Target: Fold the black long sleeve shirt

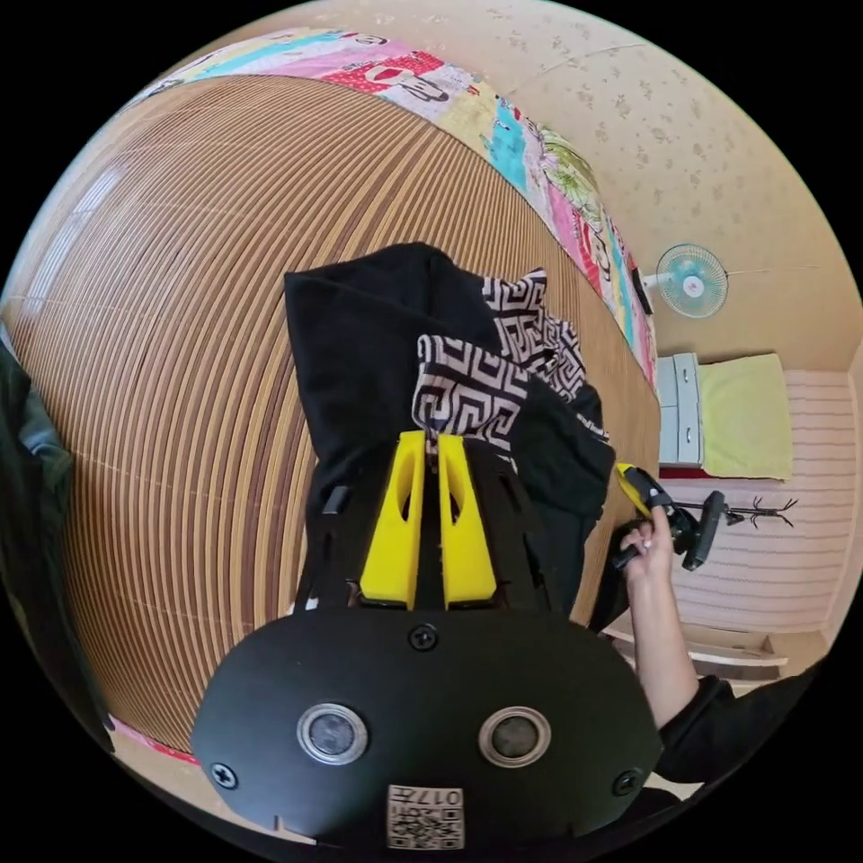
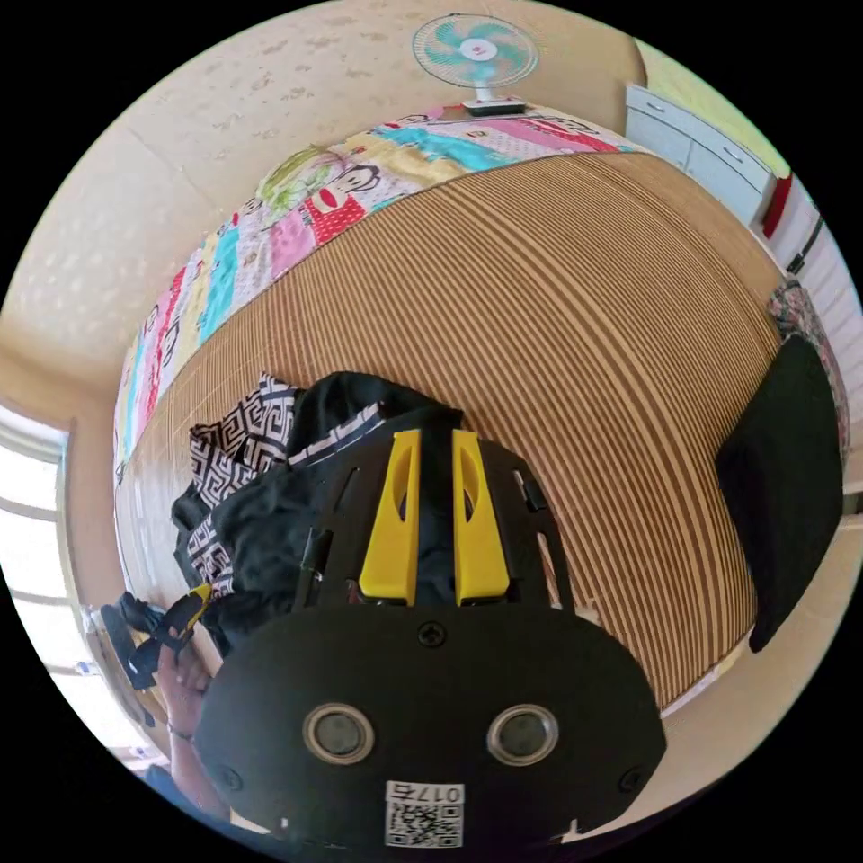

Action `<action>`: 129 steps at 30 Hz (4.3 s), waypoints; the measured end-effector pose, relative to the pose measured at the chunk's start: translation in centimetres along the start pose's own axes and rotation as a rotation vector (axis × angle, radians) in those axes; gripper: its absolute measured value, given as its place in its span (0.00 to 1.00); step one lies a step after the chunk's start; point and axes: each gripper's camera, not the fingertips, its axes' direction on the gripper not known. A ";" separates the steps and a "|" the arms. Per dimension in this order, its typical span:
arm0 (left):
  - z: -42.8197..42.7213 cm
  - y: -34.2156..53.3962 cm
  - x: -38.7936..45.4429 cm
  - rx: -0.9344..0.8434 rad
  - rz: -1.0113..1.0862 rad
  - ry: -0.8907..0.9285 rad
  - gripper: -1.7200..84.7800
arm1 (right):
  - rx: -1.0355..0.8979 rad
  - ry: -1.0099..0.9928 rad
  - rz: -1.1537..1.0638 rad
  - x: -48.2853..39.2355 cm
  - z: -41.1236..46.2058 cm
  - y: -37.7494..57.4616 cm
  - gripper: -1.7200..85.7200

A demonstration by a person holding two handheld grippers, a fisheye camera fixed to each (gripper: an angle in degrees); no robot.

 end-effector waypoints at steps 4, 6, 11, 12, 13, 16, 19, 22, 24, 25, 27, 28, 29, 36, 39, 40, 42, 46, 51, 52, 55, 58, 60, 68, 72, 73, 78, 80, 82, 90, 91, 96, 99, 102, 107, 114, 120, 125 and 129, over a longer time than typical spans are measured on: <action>-6.0 1.5 1.1 0.205 0.084 0.157 0.04 | 0.053 -0.069 -0.018 0.5 -1.3 1.3 0.09; -7.3 2.0 -1.0 0.206 0.025 0.049 0.05 | 0.036 -0.089 -0.035 0.4 -1.1 1.6 0.09; -5.1 2.6 -6.2 0.026 -0.104 -0.054 0.12 | -0.008 -0.238 -0.037 0.3 -0.1 0.8 0.11; -5.6 2.9 -6.6 0.059 -0.120 -0.034 0.13 | -0.007 -0.257 -0.039 0.1 -0.1 0.6 0.11; -5.9 3.1 -6.7 0.081 -0.120 -0.032 0.14 | -0.010 -0.279 -0.055 -0.3 -0.1 0.1 0.12; -6.9 3.0 -6.1 0.158 -0.087 -0.073 0.14 | -0.035 -0.239 -0.121 -1.9 0.4 -1.0 0.12; -5.2 1.8 -5.1 0.114 -0.047 -0.082 0.15 | -0.080 -0.196 -0.191 -3.2 1.6 -1.7 0.09; -3.1 1.2 -3.6 0.088 -0.006 -0.089 0.14 | -0.016 -0.124 -0.175 -3.7 0.8 -2.1 0.05; -2.9 1.3 -1.8 0.134 0.060 -0.055 0.14 | 0.039 -0.138 -0.175 -3.9 0.0 -2.5 0.04; -2.8 1.4 -1.4 0.141 0.073 -0.053 0.13 | 0.051 -0.146 -0.163 -3.9 0.0 -3.0 0.04; -1.9 1.7 -0.6 0.124 0.083 -0.088 0.13 | 0.045 -0.148 -0.157 -4.1 0.8 -4.0 0.04; -1.7 1.8 -0.5 0.121 0.081 -0.096 0.13 | 0.049 -0.130 -0.163 -4.2 1.6 -4.6 0.03; -1.2 2.1 -0.6 0.117 0.080 -0.103 0.13 | 0.039 -0.112 -0.167 -4.2 2.7 -5.2 0.03; -1.9 3.5 -1.2 0.171 0.069 -0.142 0.13 | -0.009 -0.186 -0.138 -2.4 3.4 -7.4 0.06; -1.9 3.3 -0.7 0.164 0.096 -0.167 0.13 | 0.040 -0.235 -0.195 -2.1 0.1 -6.0 0.07; -1.6 3.2 -0.7 0.149 0.094 -0.168 0.13 | 0.039 -0.228 -0.227 -2.3 -0.8 -5.1 0.08; 0.0 2.5 -0.6 0.095 0.082 -0.235 0.10 | 0.033 -0.207 -0.257 -2.2 -1.7 -3.7 0.09; 1.8 1.2 0.2 0.062 0.156 -0.338 0.02 | 0.013 -0.151 -0.271 -1.0 -2.2 -1.3 0.10; -2.1 1.1 0.2 0.207 0.146 -0.274 0.02 | -0.068 -0.162 -0.209 2.4 -1.6 -1.0 0.10; -2.5 1.4 0.0 0.196 0.143 -0.249 0.03 | -0.086 -0.168 -0.200 3.4 -1.8 -0.9 0.10; -5.1 4.6 -0.8 0.171 0.155 -0.183 0.09 | -0.154 -0.171 -0.251 6.1 -2.9 0.0 0.10; -6.2 9.3 -2.1 0.003 0.184 -0.075 0.11 | -0.278 -0.190 -0.366 8.5 -3.9 1.5 0.11; -5.6 13.9 -4.0 -0.200 0.136 -0.073 0.13 | -0.357 -0.206 -0.428 10.1 -4.5 2.5 0.11; -8.1 24.6 -6.4 -0.441 0.053 -0.112 0.13 | -0.640 -0.295 -0.380 17.4 -4.6 5.5 0.14; -7.3 25.6 -6.3 -0.474 0.073 -0.113 0.12 | -0.678 -0.294 -0.346 19.5 -3.5 6.4 0.14; -7.1 25.5 -6.3 -0.480 0.082 -0.108 0.12 | -0.680 -0.302 -0.335 19.9 -3.2 6.5 0.14; -7.0 23.2 -7.2 -0.587 0.152 0.027 0.03 | -0.674 -0.351 -0.306 21.4 -2.7 6.1 0.14; -7.3 22.8 -7.4 -0.651 0.184 0.210 0.02 | -0.681 -0.376 -0.335 21.8 -2.7 5.8 0.13; -8.3 22.5 -8.0 -0.636 0.174 0.206 0.02 | -0.690 -0.395 -0.371 22.0 -2.6 5.8 0.13; -9.8 22.5 -10.3 -0.620 0.124 0.190 0.01 | -0.687 -0.452 -0.361 24.5 -0.7 5.3 0.10; -9.8 22.5 -10.4 -0.623 0.124 0.183 0.01 | -0.702 -0.472 -0.349 25.2 -0.4 5.4 0.09; -10.5 22.6 -12.0 -0.603 0.085 0.204 0.01 | -0.706 -0.494 -0.356 26.3 -0.3 5.8 0.09; -11.0 22.8 -12.6 -0.592 0.074 0.212 0.01 | -0.647 -0.566 -0.306 26.9 -0.7 5.5 0.11; -11.3 22.9 -13.2 -0.583 0.062 0.220 0.01 | -0.637 -0.544 -0.319 26.5 -0.3 5.6 0.10; -12.2 23.4 -14.0 -0.581 0.050 0.246 0.01 | -0.672 -0.504 -0.380 25.8 0.5 6.6 0.06; -17.0 29.2 -15.2 -0.476 -0.129 0.466 0.01 | -0.607 -0.792 -0.187 31.9 -5.1 10.0 0.04; -18.2 30.5 -17.8 -0.053 -0.314 0.823 0.01 | -0.270 -1.136 0.114 35.1 -8.4 11.8 0.03; -15.7 25.1 -18.0 0.179 -0.294 0.940 0.01 | -0.083 -1.297 0.185 29.9 -4.4 7.2 0.03; -13.3 19.1 -17.5 0.298 -0.293 0.882 0.01 | -0.049 -1.270 0.266 25.5 -0.2 2.2 0.03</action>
